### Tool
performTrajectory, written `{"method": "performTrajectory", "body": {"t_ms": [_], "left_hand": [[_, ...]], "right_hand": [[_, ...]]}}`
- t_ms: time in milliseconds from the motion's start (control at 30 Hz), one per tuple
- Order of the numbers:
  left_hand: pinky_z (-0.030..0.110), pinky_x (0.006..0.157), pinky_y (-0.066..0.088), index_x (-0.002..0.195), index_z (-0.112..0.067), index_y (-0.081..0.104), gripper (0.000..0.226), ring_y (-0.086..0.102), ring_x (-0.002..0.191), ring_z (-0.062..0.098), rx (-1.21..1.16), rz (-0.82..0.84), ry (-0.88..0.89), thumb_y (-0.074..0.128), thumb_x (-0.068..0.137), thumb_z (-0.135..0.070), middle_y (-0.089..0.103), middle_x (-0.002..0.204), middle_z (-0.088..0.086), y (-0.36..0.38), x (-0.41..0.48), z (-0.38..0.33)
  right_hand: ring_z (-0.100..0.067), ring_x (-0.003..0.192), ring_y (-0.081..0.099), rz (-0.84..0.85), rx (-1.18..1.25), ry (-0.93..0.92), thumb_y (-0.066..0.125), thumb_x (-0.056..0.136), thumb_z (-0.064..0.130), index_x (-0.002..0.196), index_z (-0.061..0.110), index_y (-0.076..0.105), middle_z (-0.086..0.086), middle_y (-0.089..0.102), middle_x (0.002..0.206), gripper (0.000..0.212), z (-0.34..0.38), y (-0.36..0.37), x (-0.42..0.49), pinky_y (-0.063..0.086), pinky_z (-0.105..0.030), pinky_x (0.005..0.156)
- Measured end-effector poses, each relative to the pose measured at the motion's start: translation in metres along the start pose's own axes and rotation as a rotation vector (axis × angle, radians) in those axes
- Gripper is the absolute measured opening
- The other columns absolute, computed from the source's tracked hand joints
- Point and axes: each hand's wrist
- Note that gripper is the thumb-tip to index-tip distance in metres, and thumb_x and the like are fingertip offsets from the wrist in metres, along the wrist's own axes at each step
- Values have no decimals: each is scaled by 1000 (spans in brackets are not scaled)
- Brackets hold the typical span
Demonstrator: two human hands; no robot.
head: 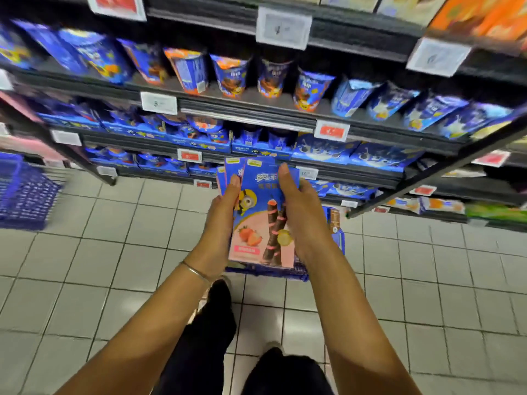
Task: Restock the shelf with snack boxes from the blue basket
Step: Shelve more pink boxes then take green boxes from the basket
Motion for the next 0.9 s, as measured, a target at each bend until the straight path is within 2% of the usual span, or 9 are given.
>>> {"method": "performTrajectory", "body": {"t_ms": [100,167,267,333,367,500,667,800,900], "left_hand": [[58,120,39,148,-1,55,63,54,138,46,-107,-42,25,36,108,-45,62,144,25,11,-74,-62],[59,119,40,146,-2,58,65,58,135,45,-128,-51,87,38,105,-48,64,141,24,7,-113,-96],[48,99,59,137,-7,66,62,74,112,35,-133,-55,190,41,103,-52,74,128,19,-10,-158,-150],[39,79,66,130,-9,69,58,79,97,28,-133,-71,265,41,102,-51,77,120,16,-22,-182,-188],[39,78,66,130,-9,69,57,79,97,28,-120,-91,308,40,103,-51,77,120,16,-29,-192,-207],[57,107,52,143,-6,62,61,65,125,44,-109,-186,443,34,110,-49,69,136,21,-58,-219,-277],[64,117,41,141,-5,64,61,61,131,45,-178,-191,534,39,109,-51,68,136,21,-115,-225,-336],[65,117,41,134,-7,68,58,63,128,44,-198,-193,585,44,107,-53,71,133,20,-145,-219,-368],[66,113,45,132,-7,70,60,67,122,44,-156,-176,641,49,105,-56,73,129,20,-155,-216,-384]], "right_hand": [[-24,79,68,124,95,1,66,95,22,109,15,59,-4,72,89,17,64,21,-62,54,-33,69],[-25,75,68,243,79,-8,65,91,5,103,17,58,-2,71,81,19,95,38,-95,54,-32,65],[-25,88,72,395,-24,-135,68,90,6,114,11,60,-2,73,88,26,139,72,-134,57,-36,76],[-21,82,70,465,-34,-226,67,92,8,115,8,62,-4,74,91,23,167,103,-156,56,-34,75],[-20,80,68,485,-34,-264,66,94,9,113,8,63,-5,73,91,19,181,119,-165,56,-32,74],[-15,78,67,493,-40,-378,65,97,24,108,6,67,-3,74,93,21,222,182,-202,56,-26,74],[-2,59,61,601,-127,-449,64,97,32,110,12,60,11,67,76,24,254,253,-232,46,-9,54],[-17,79,57,695,-142,-465,70,76,27,126,4,49,-11,64,95,59,269,284,-240,53,-34,83],[-29,95,69,715,-133,-460,74,75,23,127,10,56,-15,71,117,57,282,293,-233,54,-50,99]]}}
Point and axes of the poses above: each hand's wrist, its own x-axis towards the middle knuckle, its own y-axis out of the palm, z = x × y
